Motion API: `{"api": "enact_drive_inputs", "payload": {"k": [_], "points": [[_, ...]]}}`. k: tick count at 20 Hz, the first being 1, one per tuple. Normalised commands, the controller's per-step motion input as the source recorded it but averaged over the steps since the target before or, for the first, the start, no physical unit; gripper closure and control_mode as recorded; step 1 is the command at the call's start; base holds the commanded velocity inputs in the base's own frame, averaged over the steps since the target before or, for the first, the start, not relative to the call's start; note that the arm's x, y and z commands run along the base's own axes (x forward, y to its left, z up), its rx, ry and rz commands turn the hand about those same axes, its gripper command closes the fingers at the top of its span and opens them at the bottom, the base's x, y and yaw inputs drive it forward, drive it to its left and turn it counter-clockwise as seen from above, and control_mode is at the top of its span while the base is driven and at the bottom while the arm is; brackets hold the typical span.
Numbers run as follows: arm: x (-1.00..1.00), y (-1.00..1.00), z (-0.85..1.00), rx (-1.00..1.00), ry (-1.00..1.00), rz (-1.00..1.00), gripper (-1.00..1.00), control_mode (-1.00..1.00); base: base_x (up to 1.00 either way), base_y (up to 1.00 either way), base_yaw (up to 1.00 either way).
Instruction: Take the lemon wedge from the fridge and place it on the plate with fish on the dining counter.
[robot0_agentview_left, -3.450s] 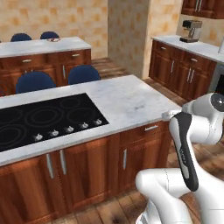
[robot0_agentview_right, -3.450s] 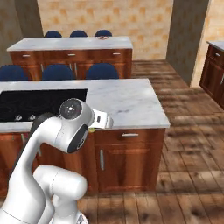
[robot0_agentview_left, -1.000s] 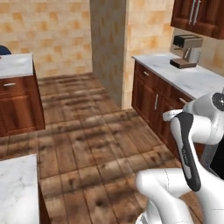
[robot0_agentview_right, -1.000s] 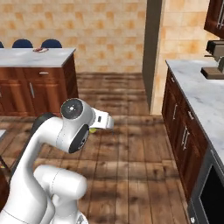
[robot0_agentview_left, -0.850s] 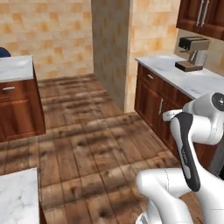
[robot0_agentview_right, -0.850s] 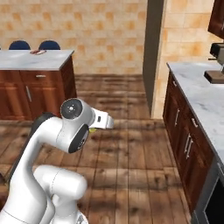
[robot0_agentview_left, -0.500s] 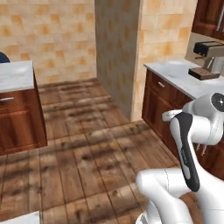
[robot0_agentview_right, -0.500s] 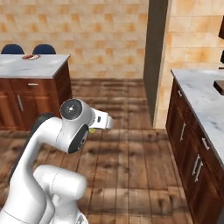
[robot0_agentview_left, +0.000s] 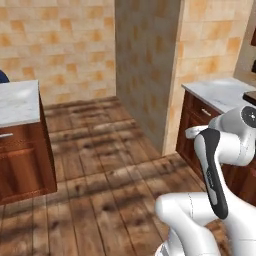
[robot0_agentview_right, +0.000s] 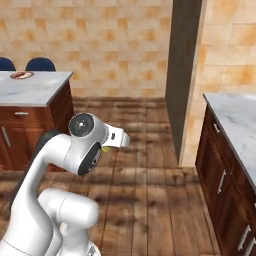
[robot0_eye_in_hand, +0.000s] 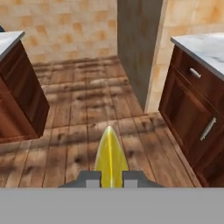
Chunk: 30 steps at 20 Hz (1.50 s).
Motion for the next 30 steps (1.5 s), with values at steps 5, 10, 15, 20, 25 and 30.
{"api": "enact_drive_inputs", "payload": {"k": [5,10,15,20,25,30], "points": [[0.0,0.0,0.0,0.0,0.0,0.0,1.0,1.0,1.0,0.41,0.0],[0.0,0.0,0.0,0.0,0.0,0.0,1.0,1.0,1.0,0.27,0.03],[0.0,0.0,0.0,0.0,0.0,0.0,1.0,1.0,1.0,0.13,0.22],[0.0,0.0,0.0,0.0,0.0,0.0,1.0,1.0,1.0,0.01,0.3],[0.0,0.0,0.0,0.0,0.0,0.0,1.0,1.0,1.0,0.0,0.29],[0.0,0.0,0.0,0.0,0.0,0.0,1.0,1.0,1.0,-0.02,0.41]]}}
